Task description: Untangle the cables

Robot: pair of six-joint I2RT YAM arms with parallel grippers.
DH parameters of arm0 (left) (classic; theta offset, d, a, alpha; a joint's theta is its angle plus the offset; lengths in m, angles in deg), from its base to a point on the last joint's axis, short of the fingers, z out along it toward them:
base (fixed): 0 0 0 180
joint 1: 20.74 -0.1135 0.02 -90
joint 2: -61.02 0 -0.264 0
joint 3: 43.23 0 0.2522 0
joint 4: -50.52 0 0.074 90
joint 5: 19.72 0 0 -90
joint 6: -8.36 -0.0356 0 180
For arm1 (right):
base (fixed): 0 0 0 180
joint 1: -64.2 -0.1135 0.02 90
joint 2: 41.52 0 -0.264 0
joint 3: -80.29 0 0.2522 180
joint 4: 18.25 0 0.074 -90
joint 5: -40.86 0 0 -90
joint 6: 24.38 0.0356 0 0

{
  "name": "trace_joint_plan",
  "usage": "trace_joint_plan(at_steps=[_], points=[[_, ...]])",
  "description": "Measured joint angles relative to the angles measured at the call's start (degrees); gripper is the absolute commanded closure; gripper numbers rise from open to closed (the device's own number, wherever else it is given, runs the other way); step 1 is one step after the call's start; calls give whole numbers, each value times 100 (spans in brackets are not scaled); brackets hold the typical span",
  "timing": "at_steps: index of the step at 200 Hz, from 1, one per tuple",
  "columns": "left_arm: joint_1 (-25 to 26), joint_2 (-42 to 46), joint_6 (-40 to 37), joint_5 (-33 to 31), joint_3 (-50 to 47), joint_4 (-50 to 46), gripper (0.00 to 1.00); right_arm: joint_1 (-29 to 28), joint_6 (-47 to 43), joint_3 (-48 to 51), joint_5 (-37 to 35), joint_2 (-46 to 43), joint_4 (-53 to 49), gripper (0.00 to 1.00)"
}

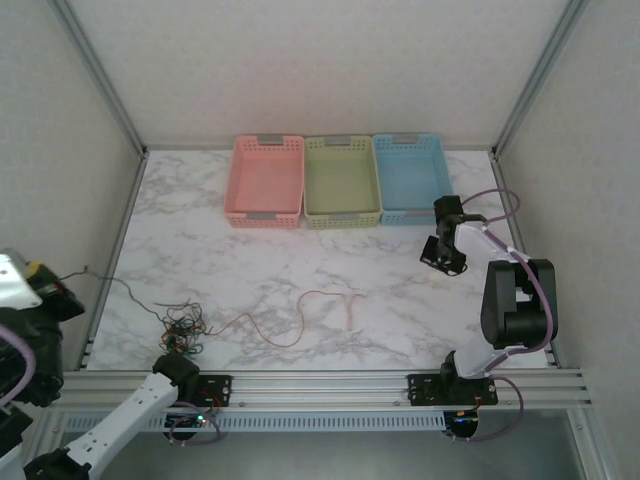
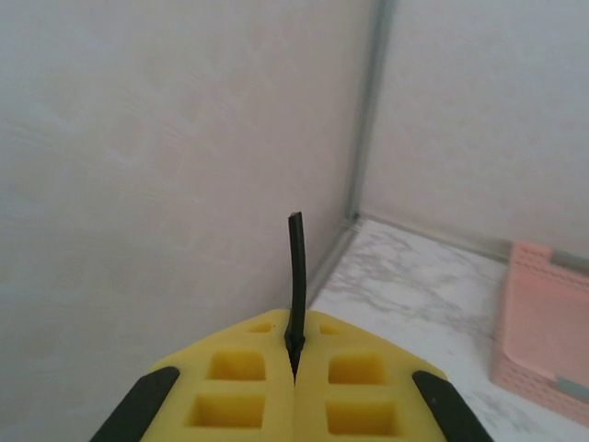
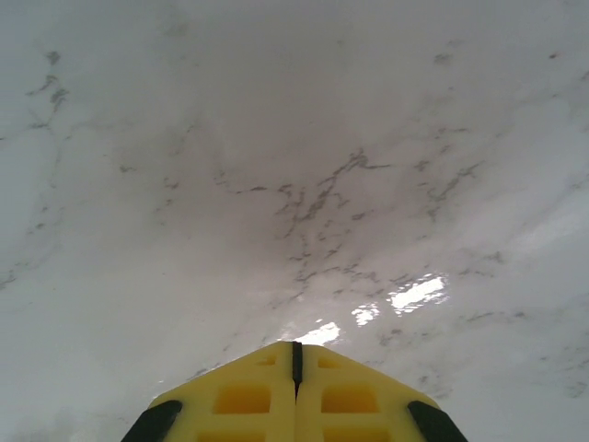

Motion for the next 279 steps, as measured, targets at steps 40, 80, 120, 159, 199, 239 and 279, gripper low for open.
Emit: trace_joint_plan(at_steps=[40, 80, 120, 159, 199, 239, 279], points=[[33, -498, 330, 2015, -577, 396, 100, -400, -114, 90, 509, -570, 129, 100], [33, -1838, 697, 4695, 74, 1174, 100, -1121, -354, 90, 1104, -1486, 492, 79], [33, -2922, 1056, 6577, 1202, 1709, 100, -1709, -415, 140, 1801, -2243, 1113, 52], [35, -3285, 1508, 7812, 1613, 2337, 100, -2243, -323, 258, 2245, -2433, 1611, 49], [35, -3676, 1624, 8142, 1716, 2614, 100, -2544, -188, 358, 2304, -2247, 1856, 48], [33, -3091, 1486, 6977, -243, 2437, 100, -2610, -144, 455, 1827, -1768, 1751, 48], [-11, -2667, 1572, 5779, -2232, 2258, 100, -2610, -144, 444, 1252, -1331, 1375, 47]])
